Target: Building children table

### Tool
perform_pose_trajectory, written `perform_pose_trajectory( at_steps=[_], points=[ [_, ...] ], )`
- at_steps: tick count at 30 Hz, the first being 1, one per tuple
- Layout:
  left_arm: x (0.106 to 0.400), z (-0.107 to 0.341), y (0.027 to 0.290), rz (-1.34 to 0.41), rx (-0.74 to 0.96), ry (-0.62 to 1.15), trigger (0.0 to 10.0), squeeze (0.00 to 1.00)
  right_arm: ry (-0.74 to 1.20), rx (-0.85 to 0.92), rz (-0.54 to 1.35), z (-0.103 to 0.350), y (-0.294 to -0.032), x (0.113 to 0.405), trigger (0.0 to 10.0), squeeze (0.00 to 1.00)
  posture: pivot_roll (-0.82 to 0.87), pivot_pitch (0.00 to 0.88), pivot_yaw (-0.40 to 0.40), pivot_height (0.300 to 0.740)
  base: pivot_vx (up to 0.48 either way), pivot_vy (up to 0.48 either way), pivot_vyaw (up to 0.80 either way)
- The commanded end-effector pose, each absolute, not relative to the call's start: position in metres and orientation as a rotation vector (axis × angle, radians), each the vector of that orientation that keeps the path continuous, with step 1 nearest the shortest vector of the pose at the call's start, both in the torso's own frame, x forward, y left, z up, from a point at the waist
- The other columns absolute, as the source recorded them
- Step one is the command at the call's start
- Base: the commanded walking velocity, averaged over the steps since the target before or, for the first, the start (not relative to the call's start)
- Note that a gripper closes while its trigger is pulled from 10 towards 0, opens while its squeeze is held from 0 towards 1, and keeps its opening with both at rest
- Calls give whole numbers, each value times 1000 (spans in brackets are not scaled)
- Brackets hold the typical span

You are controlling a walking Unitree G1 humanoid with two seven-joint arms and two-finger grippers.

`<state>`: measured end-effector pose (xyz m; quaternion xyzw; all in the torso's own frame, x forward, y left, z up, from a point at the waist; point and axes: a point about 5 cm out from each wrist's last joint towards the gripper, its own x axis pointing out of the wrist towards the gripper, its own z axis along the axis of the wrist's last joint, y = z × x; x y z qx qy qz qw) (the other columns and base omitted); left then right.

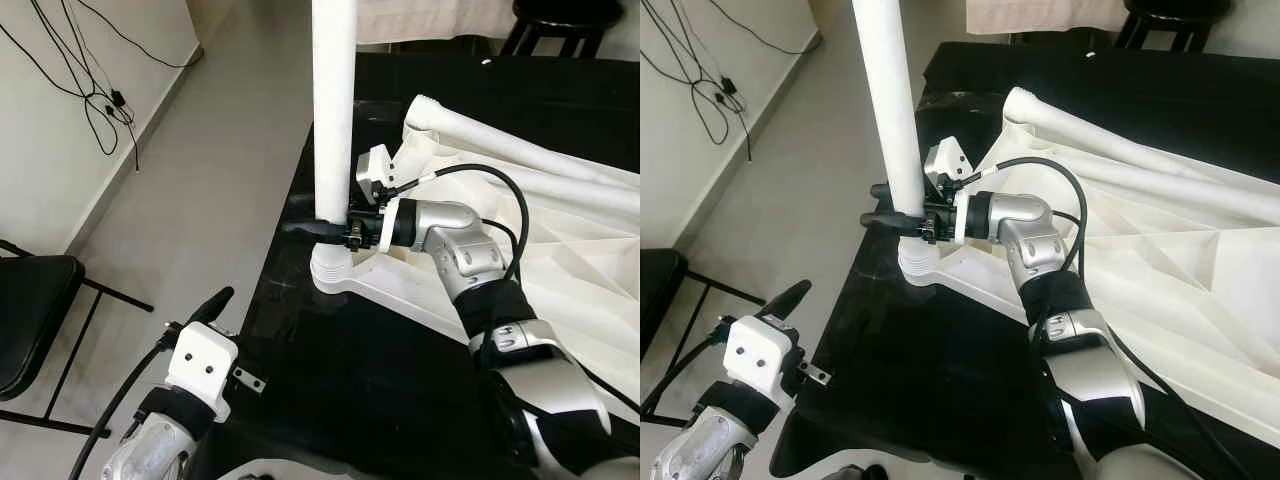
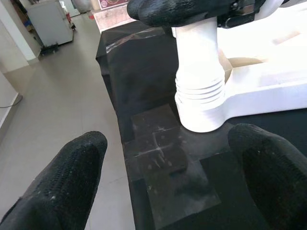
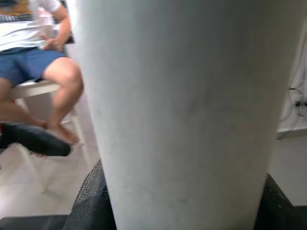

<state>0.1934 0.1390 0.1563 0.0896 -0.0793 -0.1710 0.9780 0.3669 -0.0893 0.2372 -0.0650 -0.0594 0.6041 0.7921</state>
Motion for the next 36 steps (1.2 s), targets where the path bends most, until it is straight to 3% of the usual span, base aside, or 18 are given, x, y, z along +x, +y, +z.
perform_pose_trajectory(
  at_steps=[1,5,6,7,9,13,21,22,25,26,27,28,33,36],
  points=[
    [192,156,139,-337,186,-162,10000,0,-115,-105,1211,228,-93,368,0,0,-1,214,0,740,0,0,0],
    [192,156,139,-336,188,-163,10000,0,-99,-77,1059,219,-91,366,0,0,-12,213,-9,740,0,0,0],
    [193,156,141,-333,190,-163,10000,0,-79,-96,786,204,-89,363,0,0,-23,212,-8,740,0,0,0],
    [194,157,142,-330,192,-164,10000,0,-55,-131,628,191,-86,351,0,0,-30,213,-2,740,0,0,0],
    [195,157,142,-329,193,-165,10000,0,-47,-134,528,184,-84,341,0,0,-32,212,1,740,0,0,0],
    [199,155,145,-326,187,-161,10000,0,-19,-90,583,173,-62,325,0,0,-54,190,8,740,0,0,0],
    [202,155,145,-319,186,-164,10000,0,-18,-84,609,177,-56,327,0,0,-51,187,2,740,0,0,0],
    [202,155,145,-314,187,-165,10000,0,-16,-84,608,179,-55,328,10000,0,-51,187,2,740,0,0,0],
    [202,155,145,-311,188,-166,10000,0,-16,-82,604,182,-55,329,10000,0,-49,188,0,740,0,0,0],
    [202,155,144,-312,187,-166,10000,0,-28,-64,668,187,-53,330,10000,1000,-47,190,3,740,0,0,0],
    [202,155,144,-312,187,-166,10000,0,-28,-64,668,187,-53,330,10000,1000,-47,190,3,740,0,0,0],
    [202,155,143,-319,183,-163,10000,0,-69,-45,853,199,-52,336,10000,1000,-44,192,6,740,0,0,0],
    [202,154,143,-324,180,-160,10000,0,-105,-61,994,209,-54,340,10000,1000,-39,194,7,740,0,0,0],
    [201,155,143,-327,179,-159,10000,0,-145,-108,1205,222,-55,340,10000,988,-29,199,6,740,0,0,0]
  ],
)
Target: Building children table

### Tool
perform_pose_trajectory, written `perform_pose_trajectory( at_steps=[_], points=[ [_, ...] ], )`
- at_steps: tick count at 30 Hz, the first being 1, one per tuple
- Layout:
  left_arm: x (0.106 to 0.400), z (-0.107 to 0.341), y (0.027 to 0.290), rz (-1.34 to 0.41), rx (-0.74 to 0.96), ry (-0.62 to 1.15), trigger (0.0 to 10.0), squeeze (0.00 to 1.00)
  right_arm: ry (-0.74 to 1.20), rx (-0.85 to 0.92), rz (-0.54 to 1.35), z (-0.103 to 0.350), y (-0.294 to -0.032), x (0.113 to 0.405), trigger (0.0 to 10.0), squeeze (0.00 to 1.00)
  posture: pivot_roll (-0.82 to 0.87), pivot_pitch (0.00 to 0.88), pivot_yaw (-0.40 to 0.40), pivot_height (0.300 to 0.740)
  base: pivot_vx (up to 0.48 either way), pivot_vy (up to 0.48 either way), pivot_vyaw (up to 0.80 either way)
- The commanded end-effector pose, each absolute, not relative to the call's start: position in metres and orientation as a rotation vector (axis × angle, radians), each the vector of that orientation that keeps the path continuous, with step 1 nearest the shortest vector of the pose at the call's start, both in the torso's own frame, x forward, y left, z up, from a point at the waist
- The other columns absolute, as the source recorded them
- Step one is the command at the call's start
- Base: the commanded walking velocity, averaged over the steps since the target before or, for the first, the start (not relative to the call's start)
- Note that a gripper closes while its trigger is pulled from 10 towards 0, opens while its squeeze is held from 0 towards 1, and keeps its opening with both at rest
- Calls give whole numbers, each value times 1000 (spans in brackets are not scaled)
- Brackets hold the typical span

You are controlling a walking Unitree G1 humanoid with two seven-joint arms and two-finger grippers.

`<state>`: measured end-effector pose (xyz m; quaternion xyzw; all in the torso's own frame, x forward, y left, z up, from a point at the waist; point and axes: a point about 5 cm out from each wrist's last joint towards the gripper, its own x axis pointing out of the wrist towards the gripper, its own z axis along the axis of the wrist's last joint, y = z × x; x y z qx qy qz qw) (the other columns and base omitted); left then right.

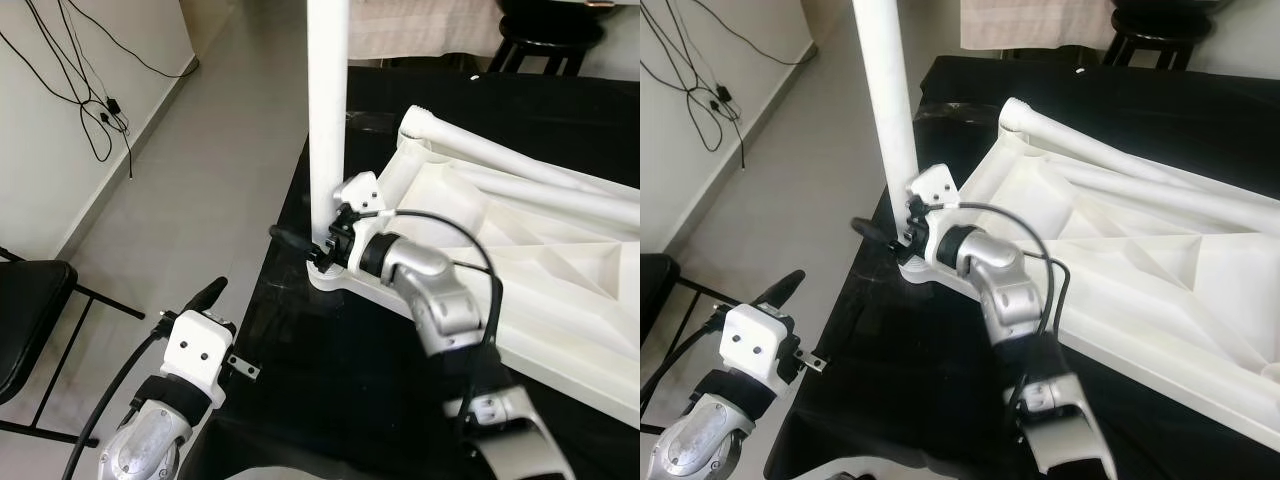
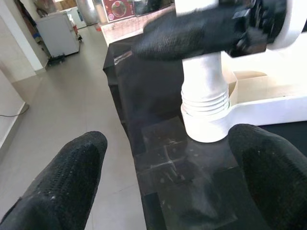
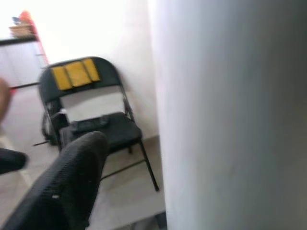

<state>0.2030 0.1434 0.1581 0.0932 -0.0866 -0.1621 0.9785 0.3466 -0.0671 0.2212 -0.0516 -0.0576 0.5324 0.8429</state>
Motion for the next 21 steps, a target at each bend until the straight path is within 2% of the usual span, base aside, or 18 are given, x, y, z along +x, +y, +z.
perform_pose_trajectory(
  at_steps=[1,7,8,14,21],
  points=[
    [201,155,143,-327,179,-159,10000,0,-152,-124,1260,228,-55,344,10000,0,-22,200,8,740,0,0,0],
    [198,154,141,-328,185,-153,10000,0,-133,-56,1344,240,-51,359,9765,0,6,203,6,740,0,0,0],
    [197,154,141,-329,187,-152,10000,0,-126,-49,1371,239,-51,359,0,0,16,204,6,740,0,0,0],
    [196,154,142,-329,192,-148,10000,0,-115,-58,1434,234,-50,358,0,0,28,202,9,740,0,0,0],
    [195,153,142,-328,195,-145,10000,0,-127,-58,1379,230,-58,361,0,0,33,193,9,740,0,0,0]
  ],
)
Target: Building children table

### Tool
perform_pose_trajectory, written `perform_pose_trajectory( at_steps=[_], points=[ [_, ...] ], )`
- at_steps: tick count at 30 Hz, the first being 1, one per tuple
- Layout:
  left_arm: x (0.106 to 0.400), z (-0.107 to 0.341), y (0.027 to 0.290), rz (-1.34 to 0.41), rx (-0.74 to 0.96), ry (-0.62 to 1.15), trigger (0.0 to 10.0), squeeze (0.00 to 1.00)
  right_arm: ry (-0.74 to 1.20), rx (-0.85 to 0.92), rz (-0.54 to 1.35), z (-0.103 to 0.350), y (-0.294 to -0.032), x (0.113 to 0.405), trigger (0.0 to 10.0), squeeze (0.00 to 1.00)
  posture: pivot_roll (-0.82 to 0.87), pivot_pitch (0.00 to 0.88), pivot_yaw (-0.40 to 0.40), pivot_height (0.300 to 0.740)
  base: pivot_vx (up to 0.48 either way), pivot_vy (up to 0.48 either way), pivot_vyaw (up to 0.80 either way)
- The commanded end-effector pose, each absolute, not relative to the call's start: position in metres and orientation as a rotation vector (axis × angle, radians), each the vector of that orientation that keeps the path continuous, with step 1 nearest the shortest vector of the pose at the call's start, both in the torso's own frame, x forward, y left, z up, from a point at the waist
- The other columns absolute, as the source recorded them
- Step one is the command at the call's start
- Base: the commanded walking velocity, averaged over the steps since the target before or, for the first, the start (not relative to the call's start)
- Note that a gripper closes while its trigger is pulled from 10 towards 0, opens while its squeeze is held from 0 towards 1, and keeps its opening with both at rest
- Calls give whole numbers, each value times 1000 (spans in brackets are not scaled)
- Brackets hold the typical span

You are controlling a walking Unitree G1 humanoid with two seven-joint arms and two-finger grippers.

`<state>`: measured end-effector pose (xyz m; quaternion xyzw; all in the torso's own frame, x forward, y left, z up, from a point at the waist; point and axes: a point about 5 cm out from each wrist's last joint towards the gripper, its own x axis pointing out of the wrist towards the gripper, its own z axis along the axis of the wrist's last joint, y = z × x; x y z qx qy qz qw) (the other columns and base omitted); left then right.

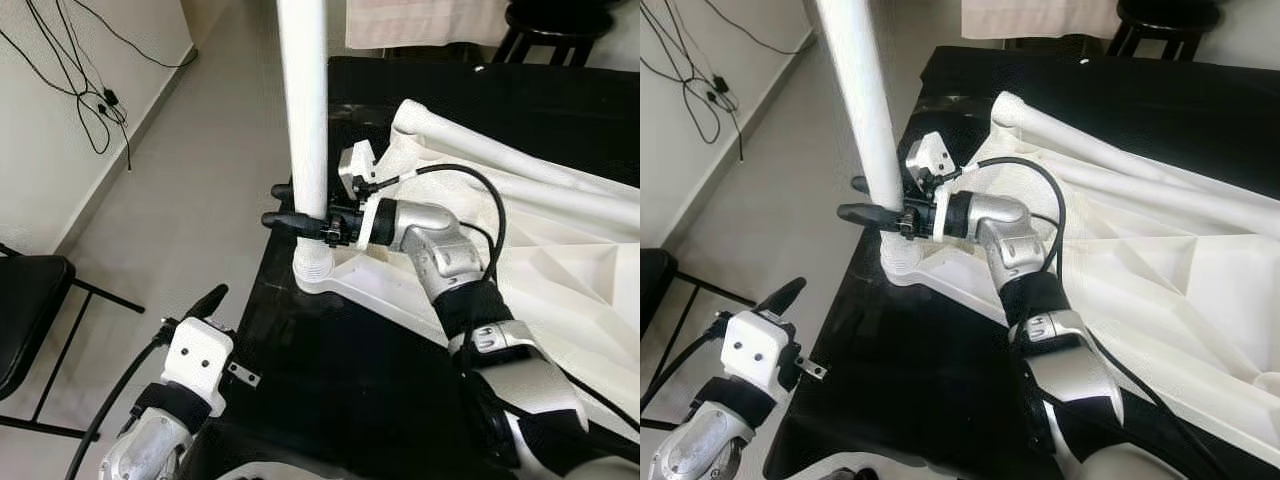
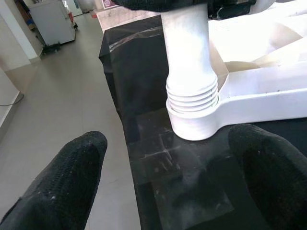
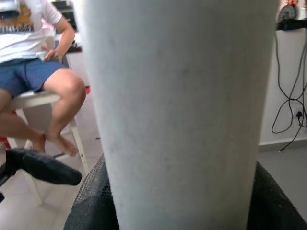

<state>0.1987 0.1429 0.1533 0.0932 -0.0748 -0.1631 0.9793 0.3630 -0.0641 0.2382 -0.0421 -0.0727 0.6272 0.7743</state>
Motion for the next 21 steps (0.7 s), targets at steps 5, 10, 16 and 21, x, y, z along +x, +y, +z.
perform_pose_trajectory(
  at_steps=[5,10,16,21],
  points=[
    [196,152,141,-325,195,-144,10000,0,-139,-74,1136,219,-77,361,0,0,21,184,-1,740,0,0,0],
    [196,151,143,-326,197,-142,10000,0,11,-153,712,181,-82,346,0,0,6,179,-1,740,0,0,0],
    [202,151,146,-326,202,-140,10000,0,85,-176,379,159,-87,327,0,0,-10,166,18,740,0,0,0],
    [204,150,148,-323,202,-138,10000,0,74,-160,373,161,-81,330,3451,0,-8,160,13,740,0,0,0]
  ],
)
